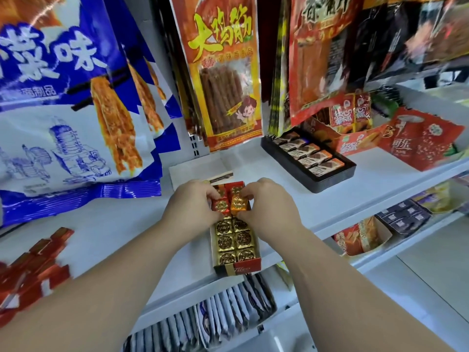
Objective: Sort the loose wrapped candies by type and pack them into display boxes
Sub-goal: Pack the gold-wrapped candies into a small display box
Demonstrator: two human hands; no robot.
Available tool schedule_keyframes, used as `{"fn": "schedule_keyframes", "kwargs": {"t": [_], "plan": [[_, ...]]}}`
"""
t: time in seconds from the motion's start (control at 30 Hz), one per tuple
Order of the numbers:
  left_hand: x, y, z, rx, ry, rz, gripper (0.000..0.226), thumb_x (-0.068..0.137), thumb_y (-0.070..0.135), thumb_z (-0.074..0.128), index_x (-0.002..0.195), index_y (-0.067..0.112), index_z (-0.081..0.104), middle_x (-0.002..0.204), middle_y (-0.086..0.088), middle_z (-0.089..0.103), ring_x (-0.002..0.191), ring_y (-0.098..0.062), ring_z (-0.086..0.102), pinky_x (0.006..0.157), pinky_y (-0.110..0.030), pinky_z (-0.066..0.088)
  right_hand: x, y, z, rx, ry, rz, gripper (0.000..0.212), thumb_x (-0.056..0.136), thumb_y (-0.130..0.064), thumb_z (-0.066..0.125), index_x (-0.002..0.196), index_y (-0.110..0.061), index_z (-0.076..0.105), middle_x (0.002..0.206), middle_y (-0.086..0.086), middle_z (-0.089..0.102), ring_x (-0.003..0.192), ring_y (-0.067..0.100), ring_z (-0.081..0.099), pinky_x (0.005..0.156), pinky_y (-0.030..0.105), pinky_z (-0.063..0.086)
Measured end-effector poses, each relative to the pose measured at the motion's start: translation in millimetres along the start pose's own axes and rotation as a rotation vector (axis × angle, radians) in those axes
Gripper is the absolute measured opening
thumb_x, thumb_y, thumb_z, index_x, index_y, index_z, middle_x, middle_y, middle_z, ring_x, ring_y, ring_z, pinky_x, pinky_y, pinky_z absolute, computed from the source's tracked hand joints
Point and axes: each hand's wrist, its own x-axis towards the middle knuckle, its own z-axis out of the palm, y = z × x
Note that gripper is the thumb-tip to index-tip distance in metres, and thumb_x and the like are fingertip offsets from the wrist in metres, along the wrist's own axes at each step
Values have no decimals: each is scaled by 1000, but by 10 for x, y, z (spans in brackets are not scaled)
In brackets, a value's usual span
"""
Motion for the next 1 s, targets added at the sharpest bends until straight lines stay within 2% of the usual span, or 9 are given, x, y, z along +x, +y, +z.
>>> {"fn": "schedule_keyframes", "kwargs": {"t": [0.2,0.3,0.5,0.57,0.6,0.67,0.73,0.83,1.0], "plan": [[-33,-38,-7,-51,-12,-28,44,68,28,86,110,22,73,85,10,59,78,-8,56,61,-23,41,51,-15,81,-11,-3,5,40,80,-27,76,119,-30,69,110,-2,49,96,22,59,79,31,50],[-78,-17,-38,-113,-17,-54,45,72,33,84,113,22,71,83,12,60,77,-7,57,62,-22,41,70,-26,106,3,1,25,41,81,-25,75,121,-31,66,104,-3,47,91,22,60,76,32,52],[-533,-34,-112,-315,-69,-222,64,77,52,74,134,34,51,110,16,59,98,-8,57,74,-24,45,77,9,60,40,-35,49,46,78,-27,75,120,-29,58,106,-4,55,92,18,59,71,31,48],[-753,-9,-143,-426,-171,-232,64,71,53,79,127,49,49,116,22,58,97,-5,59,76,-24,47,59,30,21,100,-49,73,42,80,-32,75,119,-29,58,104,-6,58,90,15,57,69,29,43],[-844,15,-157,-480,-224,-221,57,67,50,83,112,56,50,112,26,60,90,-3,62,77,-25,50,46,39,4,135,-51,92,40,82,-36,74,118,-29,59,101,-8,60,89,13,57,68,28,42],[-952,45,-150,-517,-291,-174,58,62,40,89,99,63,50,99,33,65,75,-4,66,73,-23,54,17,59,-19,180,-63,126,39,85,-41,70,121,-28,59,100,-9,63,89,12,57,71,28,42],[-977,66,-114,-488,-277,-152,66,62,32,90,107,59,50,95,35,64,70,-6,66,65,-18,52,-23,80,-28,193,-91,139,39,89,-43,66,124,-27,60,106,-9,66,93,12,58,75,28,44],[-912,104,-48,-513,-222,-183,72,61,27,92,122,43,56,96,22,69,68,-6,68,61,-18,49,-89,148,-56,191,-124,153,41,93,-43,59,130,-25,59,115,-7,68,105,16,61,87,31,48],[-715,278,84,-510,-189,-181,65,59,24,93,113,41,60,102,18,67,67,-3,69,72,-25,52,-149,442,-204,174,46,256,42,94,-45,55,132,-26,58,133,3,56,112,24,58,93,36,47]]}}
